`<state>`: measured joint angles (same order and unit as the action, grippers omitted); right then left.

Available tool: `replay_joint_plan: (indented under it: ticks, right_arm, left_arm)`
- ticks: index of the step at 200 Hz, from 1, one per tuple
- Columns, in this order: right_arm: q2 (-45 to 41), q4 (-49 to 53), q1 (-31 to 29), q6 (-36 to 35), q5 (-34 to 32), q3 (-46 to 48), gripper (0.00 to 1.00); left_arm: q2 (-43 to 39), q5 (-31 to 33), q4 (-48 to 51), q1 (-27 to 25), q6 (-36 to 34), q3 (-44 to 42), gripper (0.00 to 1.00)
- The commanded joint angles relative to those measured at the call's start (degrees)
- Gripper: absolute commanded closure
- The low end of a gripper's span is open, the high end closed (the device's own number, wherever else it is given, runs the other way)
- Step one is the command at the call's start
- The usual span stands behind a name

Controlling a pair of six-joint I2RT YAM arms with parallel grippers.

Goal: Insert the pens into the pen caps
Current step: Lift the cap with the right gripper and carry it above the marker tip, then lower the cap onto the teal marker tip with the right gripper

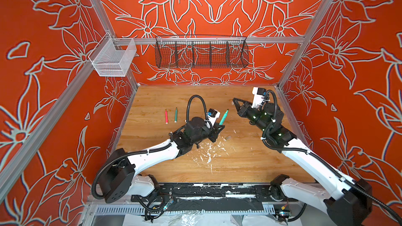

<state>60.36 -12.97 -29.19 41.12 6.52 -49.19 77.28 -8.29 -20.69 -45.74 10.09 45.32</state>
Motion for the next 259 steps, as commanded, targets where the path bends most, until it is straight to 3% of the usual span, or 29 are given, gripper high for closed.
replay_joint_plan:
  ticks: [1, 189, 259]
  right_arm:
    - [-0.4, -1.8, -1.1, 1.1, 0.9, 0.9, 0.88]
    - [0.6, -0.2, -4.3, 0.9, 1.9, 2.1, 0.88]
    - [0.4, 0.2, -6.3, 0.2, 0.5, 3.2, 0.88]
  left_arm:
    - [0.2, -0.8, -1.4, -0.2, 0.3, 1.7, 1.0]
    - [0.4, -0.3, -1.5, -0.2, 1.3, 1.8, 1.0]
    - [0.0, 2.5, -1.2, -0.1, 2.1, 2.0, 1.0]
